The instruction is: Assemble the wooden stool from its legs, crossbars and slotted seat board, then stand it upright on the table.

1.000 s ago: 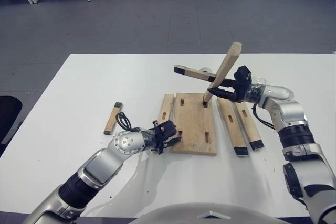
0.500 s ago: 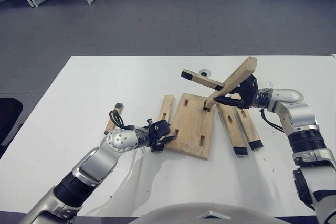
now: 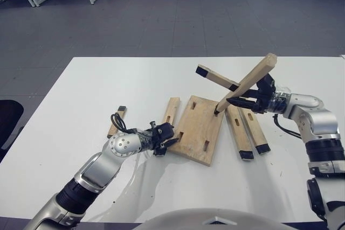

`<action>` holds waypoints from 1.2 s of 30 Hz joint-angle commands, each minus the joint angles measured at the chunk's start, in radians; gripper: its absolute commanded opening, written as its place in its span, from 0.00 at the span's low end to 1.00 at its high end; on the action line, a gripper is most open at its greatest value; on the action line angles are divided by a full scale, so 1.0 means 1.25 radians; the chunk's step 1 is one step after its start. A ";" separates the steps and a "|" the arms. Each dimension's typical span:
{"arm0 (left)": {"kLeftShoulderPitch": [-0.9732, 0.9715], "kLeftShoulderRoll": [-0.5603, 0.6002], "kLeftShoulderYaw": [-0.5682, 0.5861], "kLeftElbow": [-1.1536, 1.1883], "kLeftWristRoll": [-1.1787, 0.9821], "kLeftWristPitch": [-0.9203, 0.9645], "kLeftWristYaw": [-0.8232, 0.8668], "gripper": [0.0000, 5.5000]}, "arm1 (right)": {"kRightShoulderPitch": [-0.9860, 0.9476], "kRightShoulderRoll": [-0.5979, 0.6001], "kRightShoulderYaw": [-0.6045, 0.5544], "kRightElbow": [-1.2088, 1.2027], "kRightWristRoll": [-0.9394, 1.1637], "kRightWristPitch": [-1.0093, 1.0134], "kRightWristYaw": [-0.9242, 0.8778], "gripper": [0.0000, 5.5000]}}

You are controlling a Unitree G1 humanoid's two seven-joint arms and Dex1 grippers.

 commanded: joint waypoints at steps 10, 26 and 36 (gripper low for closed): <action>0.050 -0.004 -0.011 0.020 0.045 0.047 -0.014 0.41 | -0.022 -0.030 0.148 -0.016 -0.078 0.191 -0.022 0.37; 0.062 -0.046 -0.003 0.029 0.063 0.052 -0.006 0.41 | -0.113 0.027 0.232 0.285 -0.147 0.106 -0.068 0.37; 0.063 -0.052 0.011 0.033 0.063 0.064 -0.009 0.41 | -0.152 -0.004 0.116 0.035 -0.068 0.205 -0.107 0.50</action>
